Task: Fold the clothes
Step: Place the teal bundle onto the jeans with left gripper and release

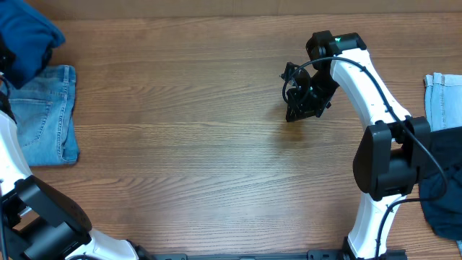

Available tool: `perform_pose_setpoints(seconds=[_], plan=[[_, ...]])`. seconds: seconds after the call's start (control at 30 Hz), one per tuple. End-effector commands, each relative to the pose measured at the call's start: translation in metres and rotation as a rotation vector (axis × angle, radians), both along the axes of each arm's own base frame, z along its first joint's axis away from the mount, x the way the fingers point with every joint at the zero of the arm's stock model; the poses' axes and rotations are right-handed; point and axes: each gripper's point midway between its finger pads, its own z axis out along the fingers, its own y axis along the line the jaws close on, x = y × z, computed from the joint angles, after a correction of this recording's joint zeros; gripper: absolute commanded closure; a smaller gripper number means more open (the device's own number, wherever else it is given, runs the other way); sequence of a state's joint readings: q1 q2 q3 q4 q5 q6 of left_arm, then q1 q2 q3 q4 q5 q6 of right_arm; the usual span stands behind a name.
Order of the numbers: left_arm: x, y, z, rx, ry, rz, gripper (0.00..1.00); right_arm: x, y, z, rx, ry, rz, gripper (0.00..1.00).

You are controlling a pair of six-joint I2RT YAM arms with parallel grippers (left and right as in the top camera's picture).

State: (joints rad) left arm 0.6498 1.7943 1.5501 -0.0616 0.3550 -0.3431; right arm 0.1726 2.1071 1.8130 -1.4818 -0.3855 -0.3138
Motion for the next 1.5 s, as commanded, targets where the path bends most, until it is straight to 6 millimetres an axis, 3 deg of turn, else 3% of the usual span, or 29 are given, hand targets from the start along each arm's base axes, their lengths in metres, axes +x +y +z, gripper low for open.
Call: perform_pose_setpoints(seconds=[0.0, 0.13, 0.23, 0.37, 0.6, 0.63, 0.67, 0.73, 0.9, 1.0, 1.07, 1.1, 1.27, 1.33, 1.43, 1.47], plan=[[0.0, 0.012, 0.001, -0.037, 0.0, 0.062, 0.96, 0.005, 0.005, 0.014, 0.017, -0.043, 0.0, 0.86], [0.007, 0.017, -0.07, -0.153, 0.134, 0.065, 0.96, 0.001, 0.005, 0.014, 0.017, -0.027, 0.0, 0.86], [0.007, 0.017, -0.09, -0.161, 0.184, 0.057, 0.96, 0.0, 0.004, 0.014, 0.015, -0.021, 0.0, 0.86], [-0.001, 0.021, -0.094, -0.178, 0.203, 0.071, 0.96, 0.0, 0.004, 0.014, 0.016, -0.024, 0.0, 0.86], [-0.047, 0.054, -0.114, -0.27, 0.283, 0.173, 0.94, 0.002, 0.004, 0.014, 0.016, -0.03, 0.0, 0.86], [-0.055, 0.06, -0.118, -0.284, 0.295, 0.19, 0.87, 0.002, 0.004, 0.014, 0.017, -0.032, 0.0, 0.86], [-0.06, 0.062, -0.121, -0.298, 0.309, 0.199, 0.69, 0.002, 0.004, 0.014, 0.017, -0.033, 0.0, 0.86], [-0.074, 0.064, -0.131, -0.335, 0.348, 0.221, 0.58, 0.002, 0.004, 0.014, 0.017, -0.032, 0.0, 0.86], [-0.107, 0.07, -0.151, -0.41, 0.446, 0.294, 0.63, 0.002, 0.004, 0.014, 0.016, -0.031, 0.0, 0.86], [-0.146, 0.081, -0.17, -0.424, 0.578, 0.459, 0.64, 0.002, 0.004, 0.014, 0.016, -0.032, 0.0, 0.86], [-0.166, 0.084, -0.177, -0.447, 0.63, 0.565, 0.55, 0.002, 0.004, 0.014, 0.013, -0.032, 0.001, 0.86], [-0.166, 0.084, -0.177, -0.45, 0.63, 0.562, 0.26, 0.002, 0.004, 0.014, 0.013, -0.032, 0.001, 0.86], [-0.167, 0.08, -0.171, -0.456, 0.624, 0.558, 0.1, 0.002, 0.004, 0.014, 0.013, -0.032, 0.001, 0.85], [-0.161, 0.075, -0.154, -0.458, 0.575, 0.521, 0.12, 0.002, 0.004, 0.014, 0.013, -0.034, 0.001, 0.85], [-0.149, 0.063, -0.101, -0.41, 0.442, 0.428, 0.22, 0.004, 0.004, 0.014, 0.014, -0.04, 0.001, 0.85], [-0.144, 0.058, -0.075, -0.361, 0.383, 0.383, 0.35, 0.005, 0.004, 0.013, 0.015, -0.044, 0.001, 0.85]])
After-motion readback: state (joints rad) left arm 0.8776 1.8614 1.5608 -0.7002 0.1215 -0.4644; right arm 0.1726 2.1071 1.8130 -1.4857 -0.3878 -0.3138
